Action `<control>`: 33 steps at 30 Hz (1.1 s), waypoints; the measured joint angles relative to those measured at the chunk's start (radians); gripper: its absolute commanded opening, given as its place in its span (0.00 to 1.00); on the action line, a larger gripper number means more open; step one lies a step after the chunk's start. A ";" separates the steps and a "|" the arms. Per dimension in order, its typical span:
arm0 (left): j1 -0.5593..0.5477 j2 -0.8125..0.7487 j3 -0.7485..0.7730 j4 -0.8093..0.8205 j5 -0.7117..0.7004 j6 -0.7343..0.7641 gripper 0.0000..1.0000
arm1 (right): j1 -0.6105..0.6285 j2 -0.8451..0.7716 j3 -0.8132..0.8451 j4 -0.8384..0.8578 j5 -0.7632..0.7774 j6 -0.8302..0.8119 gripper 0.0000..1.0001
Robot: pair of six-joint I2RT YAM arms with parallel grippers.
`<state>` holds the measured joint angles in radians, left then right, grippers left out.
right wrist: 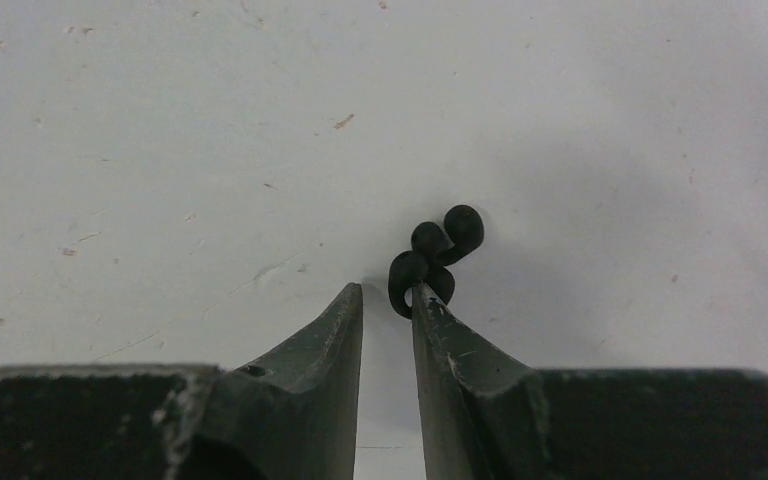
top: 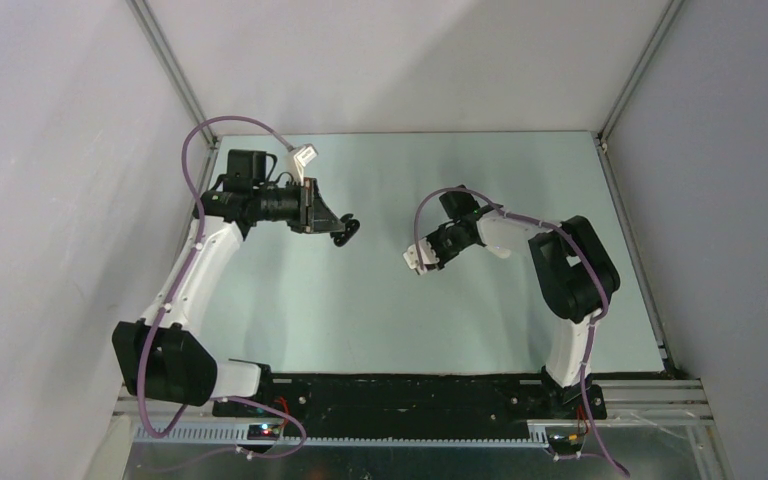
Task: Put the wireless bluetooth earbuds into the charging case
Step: Pick up the earbud from the center of the board.
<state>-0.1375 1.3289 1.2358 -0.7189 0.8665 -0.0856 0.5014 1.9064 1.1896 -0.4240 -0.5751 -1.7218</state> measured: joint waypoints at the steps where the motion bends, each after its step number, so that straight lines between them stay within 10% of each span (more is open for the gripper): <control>1: 0.000 0.000 0.000 0.000 0.000 0.000 0.00 | 0.001 0.000 0.000 0.005 0.000 0.000 0.28; 33: 0.002 0.008 0.000 -0.001 -0.001 0.001 0.00 | -0.048 0.003 0.080 -0.142 -0.011 -0.139 0.31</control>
<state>-0.1356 1.3365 1.2358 -0.7200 0.8654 -0.0849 0.4530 1.9099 1.2697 -0.5655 -0.5861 -1.8610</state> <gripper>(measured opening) 0.251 0.311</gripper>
